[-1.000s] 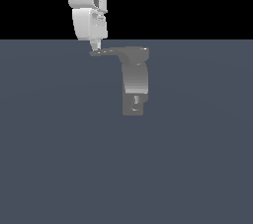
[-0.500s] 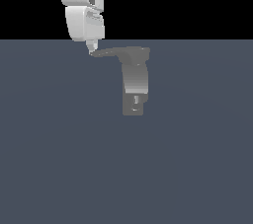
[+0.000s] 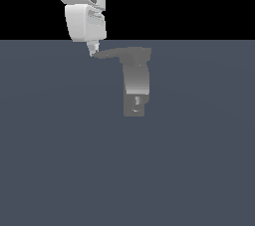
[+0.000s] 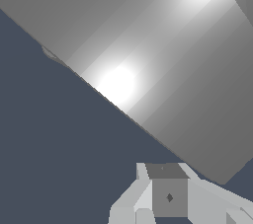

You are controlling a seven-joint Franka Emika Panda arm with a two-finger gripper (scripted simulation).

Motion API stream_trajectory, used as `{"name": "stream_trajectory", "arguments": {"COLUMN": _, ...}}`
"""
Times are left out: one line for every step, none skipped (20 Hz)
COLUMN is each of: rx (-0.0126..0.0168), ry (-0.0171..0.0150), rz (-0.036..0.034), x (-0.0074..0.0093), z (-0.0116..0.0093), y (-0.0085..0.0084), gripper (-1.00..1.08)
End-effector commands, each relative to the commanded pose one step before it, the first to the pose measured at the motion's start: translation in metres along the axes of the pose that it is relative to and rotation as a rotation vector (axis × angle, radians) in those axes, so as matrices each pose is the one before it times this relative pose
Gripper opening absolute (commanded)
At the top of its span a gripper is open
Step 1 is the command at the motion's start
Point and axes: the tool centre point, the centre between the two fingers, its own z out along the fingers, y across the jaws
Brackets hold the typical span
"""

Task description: Turn on the faucet by rotating a designated handle.

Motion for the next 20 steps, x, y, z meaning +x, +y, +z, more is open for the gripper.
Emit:
{"name": "stream_trajectory", "arguments": {"rx": -0.00255, "ry": 0.00213, "rz": 0.00735, "x": 0.01018, "z": 0.00002, "y": 0.00624, "gripper": -1.0}}
{"name": "stream_trajectory", "arguments": {"rx": 0.0, "ry": 0.0, "rz": 0.0, "x": 0.00208, "z": -0.00004, "y": 0.0025, "gripper": -1.0}}
{"name": "stream_trajectory", "arguments": {"rx": 0.0, "ry": 0.0, "rz": 0.0, "x": 0.00209, "z": -0.00004, "y": 0.00251, "gripper": -1.0}}
{"name": "stream_trajectory", "arguments": {"rx": 0.0, "ry": 0.0, "rz": 0.0, "x": 0.00209, "z": -0.00004, "y": 0.00252, "gripper": -1.0}}
{"name": "stream_trajectory", "arguments": {"rx": -0.00047, "ry": -0.0002, "rz": -0.00046, "x": 0.0019, "z": 0.00019, "y": 0.00248, "gripper": -1.0}}
{"name": "stream_trajectory", "arguments": {"rx": 0.0, "ry": 0.0, "rz": 0.0, "x": 0.00211, "z": -0.00004, "y": 0.00254, "gripper": -1.0}}
{"name": "stream_trajectory", "arguments": {"rx": 0.0, "ry": 0.0, "rz": 0.0, "x": 0.00212, "z": -0.00004, "y": 0.00255, "gripper": -1.0}}
{"name": "stream_trajectory", "arguments": {"rx": 0.0, "ry": 0.0, "rz": 0.0, "x": 0.00212, "z": -0.00004, "y": 0.00255, "gripper": -1.0}}
{"name": "stream_trajectory", "arguments": {"rx": 0.0, "ry": 0.0, "rz": 0.0, "x": 0.00213, "z": -0.00004, "y": 0.00256, "gripper": -1.0}}
{"name": "stream_trajectory", "arguments": {"rx": 0.0, "ry": 0.0, "rz": 0.0, "x": 0.00214, "z": -0.00004, "y": 0.00257, "gripper": -1.0}}
{"name": "stream_trajectory", "arguments": {"rx": -0.00048, "ry": -0.00018, "rz": -0.00046, "x": 0.00194, "z": 0.00019, "y": 0.00252, "gripper": -1.0}}
{"name": "stream_trajectory", "arguments": {"rx": 0.0, "ry": 0.0, "rz": 0.0, "x": 0.00215, "z": -0.00004, "y": 0.00258, "gripper": -1.0}}
{"name": "stream_trajectory", "arguments": {"rx": 0.0, "ry": 0.0, "rz": 0.0, "x": 0.00216, "z": -0.00005, "y": 0.00259, "gripper": -1.0}}
{"name": "stream_trajectory", "arguments": {"rx": 0.0, "ry": 0.0, "rz": 0.0, "x": 0.00216, "z": -0.00005, "y": 0.0026, "gripper": -1.0}}
{"name": "stream_trajectory", "arguments": {"rx": 0.0, "ry": 0.0, "rz": 0.0, "x": 0.00217, "z": -0.00005, "y": 0.0026, "gripper": -1.0}}
{"name": "stream_trajectory", "arguments": {"rx": -0.00049, "ry": -0.00015, "rz": -0.00046, "x": 0.00197, "z": 0.00019, "y": 0.00254, "gripper": -1.0}}
{"name": "stream_trajectory", "arguments": {"rx": 0.0, "ry": 0.0, "rz": 0.0, "x": 0.00218, "z": -0.00005, "y": 0.00261, "gripper": -1.0}}
{"name": "stream_trajectory", "arguments": {"rx": 0.0, "ry": 0.0, "rz": 0.0, "x": 0.00219, "z": -0.00005, "y": 0.00262, "gripper": -1.0}}
{"name": "stream_trajectory", "arguments": {"rx": 0.0, "ry": 0.0, "rz": 0.0, "x": 0.00219, "z": -0.00005, "y": 0.00262, "gripper": -1.0}}
{"name": "stream_trajectory", "arguments": {"rx": 0.0, "ry": 0.0, "rz": 0.0, "x": 0.0022, "z": -0.00005, "y": 0.00263, "gripper": -1.0}}
